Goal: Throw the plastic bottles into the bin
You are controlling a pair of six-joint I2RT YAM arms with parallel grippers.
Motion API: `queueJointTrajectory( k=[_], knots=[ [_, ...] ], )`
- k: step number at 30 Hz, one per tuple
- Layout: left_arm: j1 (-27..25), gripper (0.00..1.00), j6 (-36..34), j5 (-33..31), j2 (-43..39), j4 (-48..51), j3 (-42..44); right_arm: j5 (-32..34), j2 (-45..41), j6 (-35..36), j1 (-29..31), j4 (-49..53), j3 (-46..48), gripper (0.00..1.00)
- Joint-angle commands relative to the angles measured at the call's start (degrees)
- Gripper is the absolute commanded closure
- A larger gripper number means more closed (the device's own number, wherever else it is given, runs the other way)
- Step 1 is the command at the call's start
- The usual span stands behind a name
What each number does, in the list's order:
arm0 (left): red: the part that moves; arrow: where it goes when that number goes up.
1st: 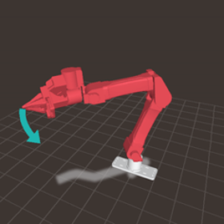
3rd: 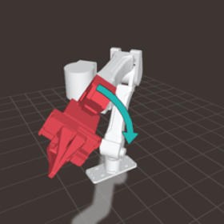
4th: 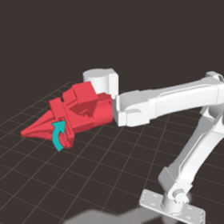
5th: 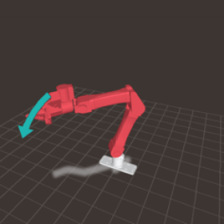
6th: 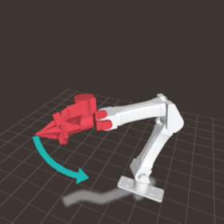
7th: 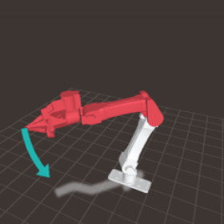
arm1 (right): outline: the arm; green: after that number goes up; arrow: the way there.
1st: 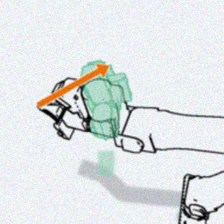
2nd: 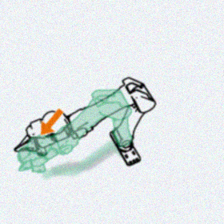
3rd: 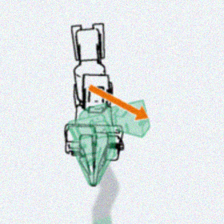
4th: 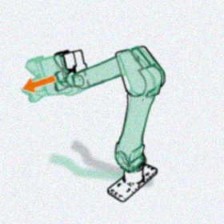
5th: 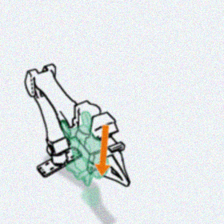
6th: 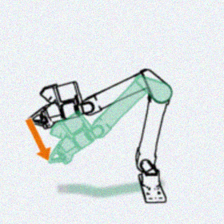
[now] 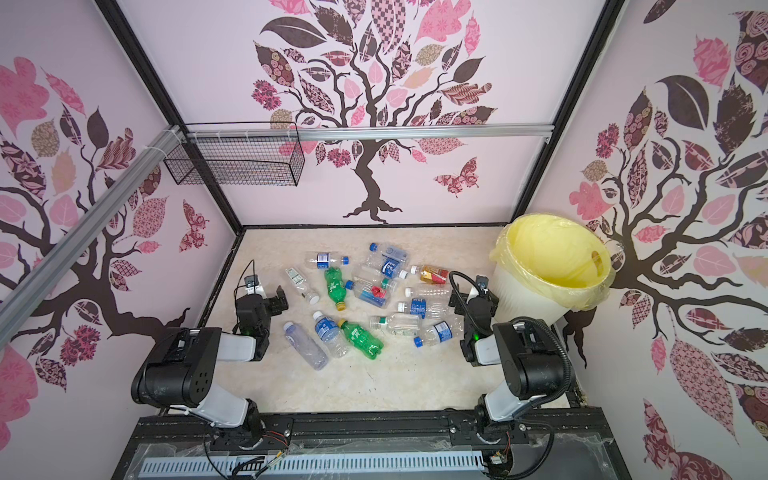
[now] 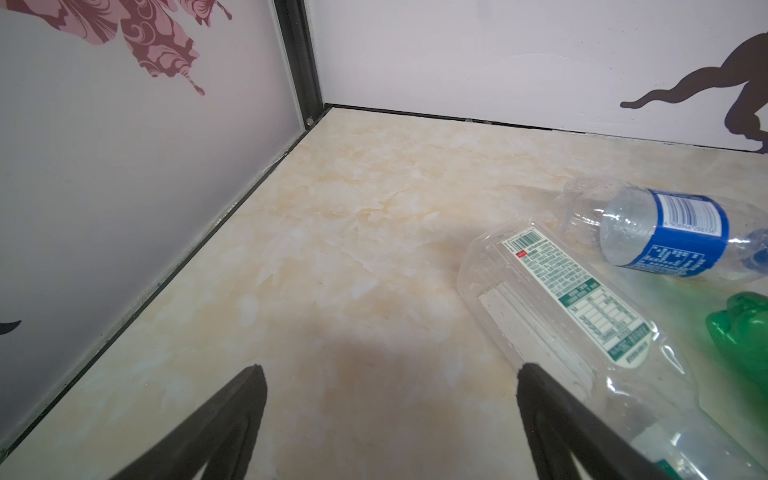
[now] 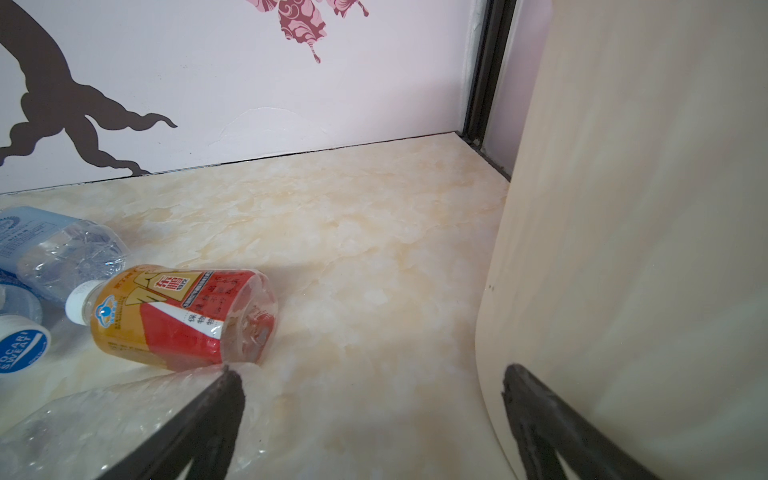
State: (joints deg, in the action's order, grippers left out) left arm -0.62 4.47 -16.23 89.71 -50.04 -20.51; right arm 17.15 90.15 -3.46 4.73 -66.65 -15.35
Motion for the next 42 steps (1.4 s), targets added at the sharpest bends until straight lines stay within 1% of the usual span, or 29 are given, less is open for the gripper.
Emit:
queueJointTrajectory(
  k=[1, 8, 11, 12, 13, 14, 16, 18, 20, 22, 24, 26, 28, 31, 32, 35, 37, 38, 40, 42],
  knots=[
    [0.07, 0.03, -0.38, 0.24, -0.51, -0.7, -0.93, 0.43, -0.41, -0.26, -0.1, -1.99, -0.17, 0.0],
    [0.06, 0.03, -0.42, 0.24, -0.52, -0.58, -0.97, 0.17, -0.48, -0.23, -0.22, -2.08, -0.07, 0.01],
    [0.66, 0.03, -0.12, 1.68, -1.09, -0.48, -0.76, 0.88, -0.71, -0.08, -0.28, -3.01, -0.02, 0.0],
    [0.66, 0.03, 0.15, 0.86, -1.66, -0.88, -0.67, 1.06, -1.62, -0.36, -0.32, -2.33, -0.22, 0.01],
    [0.66, 0.03, 0.47, -0.21, -3.0, 0.41, -0.96, 1.16, -3.18, -0.4, -0.4, 0.46, -0.93, 0.01],
    [0.69, 0.03, 1.14, -1.33, -5.3, 5.56, -1.93, 0.4, -4.66, -0.34, -0.39, 4.03, -1.92, 0.0],
    [0.75, 0.03, 1.39, -2.41, -7.56, 10.23, -3.25, -0.88, -6.32, -0.1, -0.36, 10.86, -4.23, 0.01],
    [0.7, 0.03, 1.81, -3.36, -9.2, 13.27, -4.0, 0.26, -7.08, -0.31, -0.4, 11.37, -4.36, 0.0],
    [-0.39, 0.03, 0.94, -4.58, -11.84, 17.86, -4.76, 0.68, -9.67, -0.26, -0.17, 13.08, -4.44, 0.01],
    [-1.54, 0.03, 0.99, -6.9, -14.08, 21.86, -5.47, 1.75, -11.96, -0.23, 0.81, 18.7, -6.68, 0.0],
    [-2.11, 0.03, 1.65, -7.79, -15.55, 26.05, -6.74, 2.88, -12.95, 0.04, 2.73, 24.34, -9.6, 0.0],
    [-4.25, 0.03, 2.12, -11.36, -16.42, 35.47, -10.26, 6.04, -13.93, 1.98, 6.3, 30.09, -12.41, 0.0],
    [-6.98, 0.03, 3.32, -14.12, -17.76, 42.39, -12.82, 7.02, -15.31, 2.38, 9.05, 36.07, -15.22, 0.0],
    [-9.68, 0.03, 7.49, -13.44, -22.53, 47.23, -13.54, 7.1, -17.47, -0.19, 13.05, 47.74, -21.61, 0.0],
    [-10.31, 0.03, 9.75, -11.89, -24.24, 48.91, -13.69, 7.05, -17.85, -1.9, 13.96, 52.54, -24.61, 0.0],
    [-12.5, 0.03, 16.85, -8.31, -28.44, 56.01, -17.14, 6.94, -18.51, -8.15, 14.82, 66.6, -33.75, 0.0],
    [-15.22, 0.03, 19.64, -8.73, -29.82, 60.73, -20.21, 6.41, -18.78, -10.57, 14.94, 74.43, -39.21, 0.01],
    [-16.97, 0.03, 20.47, -8.85, -30.1, 62.34, -21.89, 6.41, -18.99, -11.21, 15.04, 78.69, -42.05, 0.0],
    [-20.4, 0.03, 20.87, -7.76, -29.9, 66.14, -26.1, 6.61, -19.62, -11.64, 15.04, 83.86, -46.46, 0.0],
    [-24.17, 0.03, 21.93, -7.81, -28.88, 70.39, -31.05, 7.53, -20.23, -10.37, 15.03, 88.16, -50.74, 0.0]
  ],
)
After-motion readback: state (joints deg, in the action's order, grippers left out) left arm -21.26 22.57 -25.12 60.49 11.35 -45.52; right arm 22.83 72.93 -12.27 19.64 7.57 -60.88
